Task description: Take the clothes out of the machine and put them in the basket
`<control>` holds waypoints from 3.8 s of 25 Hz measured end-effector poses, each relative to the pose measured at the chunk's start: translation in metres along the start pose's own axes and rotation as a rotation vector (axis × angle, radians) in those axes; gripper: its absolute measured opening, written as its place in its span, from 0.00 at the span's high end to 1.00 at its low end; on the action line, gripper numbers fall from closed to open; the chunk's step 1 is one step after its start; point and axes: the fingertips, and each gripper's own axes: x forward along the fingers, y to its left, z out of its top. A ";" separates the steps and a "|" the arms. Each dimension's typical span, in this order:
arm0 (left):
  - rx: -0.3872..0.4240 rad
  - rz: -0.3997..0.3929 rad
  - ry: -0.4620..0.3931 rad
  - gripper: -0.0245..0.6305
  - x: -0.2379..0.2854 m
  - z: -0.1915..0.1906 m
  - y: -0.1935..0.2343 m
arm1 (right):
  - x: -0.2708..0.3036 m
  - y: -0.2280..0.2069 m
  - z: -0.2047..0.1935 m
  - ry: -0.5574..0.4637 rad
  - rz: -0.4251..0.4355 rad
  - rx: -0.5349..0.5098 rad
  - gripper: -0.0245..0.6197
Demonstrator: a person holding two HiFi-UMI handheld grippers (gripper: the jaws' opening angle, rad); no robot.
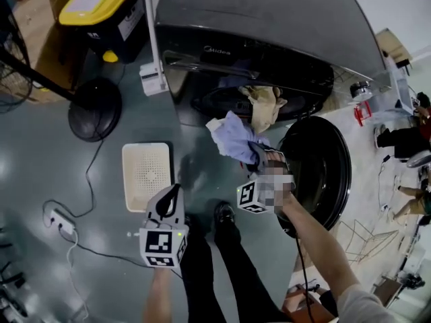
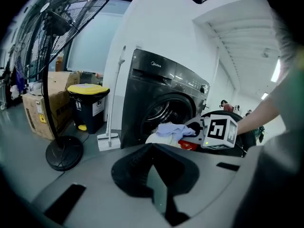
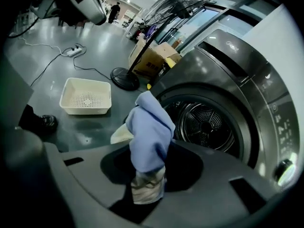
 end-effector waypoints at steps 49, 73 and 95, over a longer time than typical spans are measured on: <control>-0.310 0.525 -0.077 0.93 -0.190 -0.145 0.165 | -0.007 0.252 0.270 -0.443 0.256 -0.370 0.75; -0.412 0.555 -0.014 0.93 -0.171 -0.278 0.222 | 0.158 0.472 0.227 -0.292 0.446 -0.583 0.73; -0.381 0.544 0.046 0.93 -0.153 -0.310 0.210 | 0.167 0.534 0.204 -0.327 0.561 -0.565 0.37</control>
